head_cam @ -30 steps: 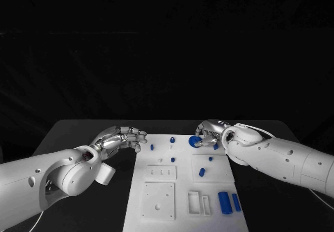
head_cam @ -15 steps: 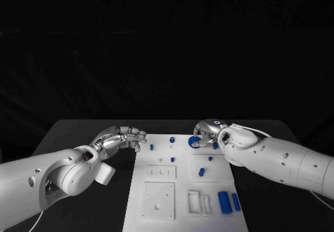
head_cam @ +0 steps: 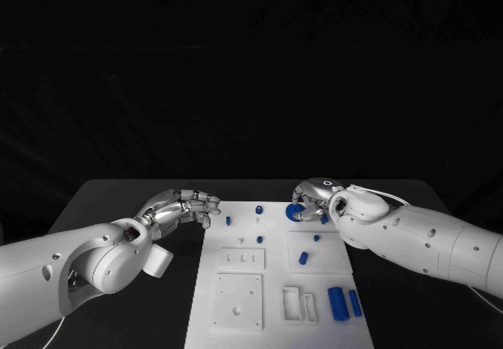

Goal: Assemble the parts on the task board

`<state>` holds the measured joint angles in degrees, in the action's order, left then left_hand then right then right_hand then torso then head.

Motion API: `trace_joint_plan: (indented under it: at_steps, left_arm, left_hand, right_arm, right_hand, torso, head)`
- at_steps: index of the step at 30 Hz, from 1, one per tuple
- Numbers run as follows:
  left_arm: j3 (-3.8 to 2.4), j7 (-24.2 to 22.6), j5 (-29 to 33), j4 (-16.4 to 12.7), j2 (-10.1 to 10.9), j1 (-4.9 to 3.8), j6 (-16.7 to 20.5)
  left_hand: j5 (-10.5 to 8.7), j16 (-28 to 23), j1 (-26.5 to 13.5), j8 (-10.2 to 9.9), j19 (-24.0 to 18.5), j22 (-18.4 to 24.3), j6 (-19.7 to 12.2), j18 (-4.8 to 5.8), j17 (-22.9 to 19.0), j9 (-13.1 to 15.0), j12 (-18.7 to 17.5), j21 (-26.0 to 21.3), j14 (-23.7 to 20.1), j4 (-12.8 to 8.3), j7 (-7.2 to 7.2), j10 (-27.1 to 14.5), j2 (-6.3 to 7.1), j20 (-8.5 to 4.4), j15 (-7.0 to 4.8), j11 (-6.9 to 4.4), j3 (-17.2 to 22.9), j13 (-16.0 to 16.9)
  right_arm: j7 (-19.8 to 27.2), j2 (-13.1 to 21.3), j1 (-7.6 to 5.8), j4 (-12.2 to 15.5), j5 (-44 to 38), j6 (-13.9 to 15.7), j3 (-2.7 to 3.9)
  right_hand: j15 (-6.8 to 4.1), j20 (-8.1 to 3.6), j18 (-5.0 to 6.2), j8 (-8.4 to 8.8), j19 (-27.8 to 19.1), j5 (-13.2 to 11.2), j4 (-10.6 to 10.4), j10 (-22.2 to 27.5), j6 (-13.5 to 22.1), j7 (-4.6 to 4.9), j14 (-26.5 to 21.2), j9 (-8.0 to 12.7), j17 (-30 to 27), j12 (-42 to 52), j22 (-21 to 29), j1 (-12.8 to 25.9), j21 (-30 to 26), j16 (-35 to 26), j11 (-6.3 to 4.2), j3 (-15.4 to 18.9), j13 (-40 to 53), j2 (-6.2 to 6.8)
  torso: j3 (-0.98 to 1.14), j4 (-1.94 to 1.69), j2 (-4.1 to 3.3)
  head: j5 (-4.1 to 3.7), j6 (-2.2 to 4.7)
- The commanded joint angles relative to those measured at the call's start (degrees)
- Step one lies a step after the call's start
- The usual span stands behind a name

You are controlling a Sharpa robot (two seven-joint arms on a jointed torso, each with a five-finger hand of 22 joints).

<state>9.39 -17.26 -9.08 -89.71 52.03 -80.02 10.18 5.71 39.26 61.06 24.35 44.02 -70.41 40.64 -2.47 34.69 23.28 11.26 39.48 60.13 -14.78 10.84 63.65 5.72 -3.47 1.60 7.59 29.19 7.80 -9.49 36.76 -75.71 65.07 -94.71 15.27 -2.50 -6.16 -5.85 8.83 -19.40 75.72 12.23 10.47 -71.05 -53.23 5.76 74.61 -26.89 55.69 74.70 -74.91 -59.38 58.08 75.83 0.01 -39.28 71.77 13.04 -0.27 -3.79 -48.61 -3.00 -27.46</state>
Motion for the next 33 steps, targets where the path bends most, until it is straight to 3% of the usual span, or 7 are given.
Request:
trace_joint_plan:
  at_steps: [1,18,19,22,26,28,33]
  left_arm:
    - [-0.01,-0.23,-0.14,-0.05,-0.08,-0.04,-0.85]
    - [0.01,0.00,-0.14,0.00,0.01,-0.04,-0.81]
    - [0.01,-0.02,-0.14,0.00,0.02,-0.04,-0.78]
    - [0.01,-0.02,-0.14,-0.01,0.06,-0.04,-0.75]
    - [0.01,-0.01,-0.14,-0.05,0.09,-0.04,-0.66]
    - [0.01,-0.01,-0.14,-0.06,0.12,-0.04,-0.63]
    - [0.01,0.00,-0.14,-0.13,0.18,-0.04,-0.57]
  left_hand:
    - [-0.04,0.09,0.31,-0.23,0.05,0.06,-0.25,-0.62,-0.08,0.07,-0.37,0.39,-0.32,-0.20,0.77,-0.46,0.10,-0.40,0.07,-0.07,0.11,-0.07]
    - [-0.05,0.09,0.30,-0.24,0.03,0.08,-0.29,-0.59,-0.10,0.08,-0.41,0.40,-0.34,-0.21,0.78,-0.51,0.11,-0.41,0.08,-0.06,0.12,-0.07]
    - [-0.05,0.09,0.30,-0.24,0.03,0.08,-0.29,-0.59,-0.10,0.08,-0.41,0.40,-0.34,-0.21,0.78,-0.51,0.11,-0.41,0.08,-0.06,0.12,-0.07]
    - [-0.05,0.08,0.31,-0.24,0.03,0.08,-0.30,-0.59,-0.10,0.08,-0.41,0.40,-0.35,-0.21,0.78,-0.51,0.11,-0.41,0.08,-0.06,0.12,-0.08]
    - [-0.05,0.08,0.31,-0.25,0.02,0.08,-0.32,-0.59,-0.11,0.08,-0.42,0.40,-0.36,-0.22,0.79,-0.53,0.10,-0.42,0.08,-0.05,0.13,-0.08]
    - [-0.04,0.08,0.31,-0.25,0.02,0.08,-0.32,-0.58,-0.11,0.09,-0.43,0.40,-0.36,-0.22,0.79,-0.53,0.10,-0.42,0.08,-0.05,0.13,-0.08]
    - [-0.04,0.08,0.32,-0.25,0.01,0.09,-0.33,-0.58,-0.11,0.09,-0.43,0.40,-0.36,-0.22,0.79,-0.54,0.07,-0.42,0.08,-0.05,0.15,-0.07]
  right_arm:
    - [0.60,0.06,0.33,-0.11,0.15,-1.95,-0.20]
    - [1.66,0.65,0.80,-0.17,1.43,-3.64,-0.27]
    - [1.76,0.69,0.82,-0.15,1.43,-3.75,-0.27]
    - [1.90,0.76,0.84,-0.15,1.63,-4.34,-0.27]
    - [2.13,0.79,0.85,-0.10,1.53,-3.75,-0.27]
    - [1.97,0.83,0.85,-0.04,0.25,-2.60,-0.28]
    - [2.13,0.77,0.85,0.16,-3.11,-0.44,-0.29]
  right_hand:
    - [0.36,0.28,6.17,0.52,-0.26,2.30,1.03,0.20,-0.30,1.12,0.11,-0.13,0.11,-0.37,-1.09,-0.88,0.36,-0.31,0.44,-0.17,-0.25,-0.26]
    - [1.01,0.60,6.17,2.03,-0.60,8.45,3.78,1.57,1.69,1.87,0.19,0.12,0.38,-1.32,-0.91,-0.65,0.55,-0.84,1.18,1.06,-1.31,0.49]
    - [1.24,0.59,6.15,2.18,-0.73,12.07,3.93,1.79,1.92,1.89,0.12,0.17,0.41,-1.44,-0.88,-0.75,0.49,-0.88,1.27,0.74,-1.41,0.74]
    - [1.36,0.61,6.17,2.39,-0.66,16.51,4.24,2.10,2.19,2.14,0.15,0.27,0.50,-1.54,-0.88,-0.54,0.57,-0.94,1.44,1.15,-1.56,0.72]
    - [1.27,0.60,6.17,2.21,-0.67,18.90,4.66,2.01,1.67,2.09,0.19,0.23,0.62,-1.32,-0.82,-1.05,0.53,-1.04,1.39,1.22,-1.39,-0.05]
    - [1.01,0.59,6.17,1.80,-0.63,18.53,4.74,1.74,0.83,1.78,0.21,0.06,0.68,-1.12,-0.79,-1.74,0.51,-1.09,1.11,0.56,-1.23,-0.67]
    - [0.38,0.63,6.17,0.95,-0.49,12.78,4.12,1.32,-0.97,1.11,0.28,-0.45,0.86,-0.90,-0.73,-2.03,0.50,-1.25,0.45,-0.44,-1.11,-1.11]
  torso:
    - [0.04,0.02,0.00]
    - [0.06,0.07,-0.01]
    - [0.05,0.05,-0.02]
    - [0.05,0.04,0.00]
    - [0.03,-0.02,-0.01]
    - [0.02,-0.01,-0.02]
    - [0.00,0.05,-0.01]
  head:
    - [-0.06,-0.03]
    - [-0.10,-0.25]
    - [-0.18,-0.20]
    - [-0.19,-0.18]
    - [-0.23,-0.11]
    - [-0.28,-0.14]
    - [-0.29,-0.10]
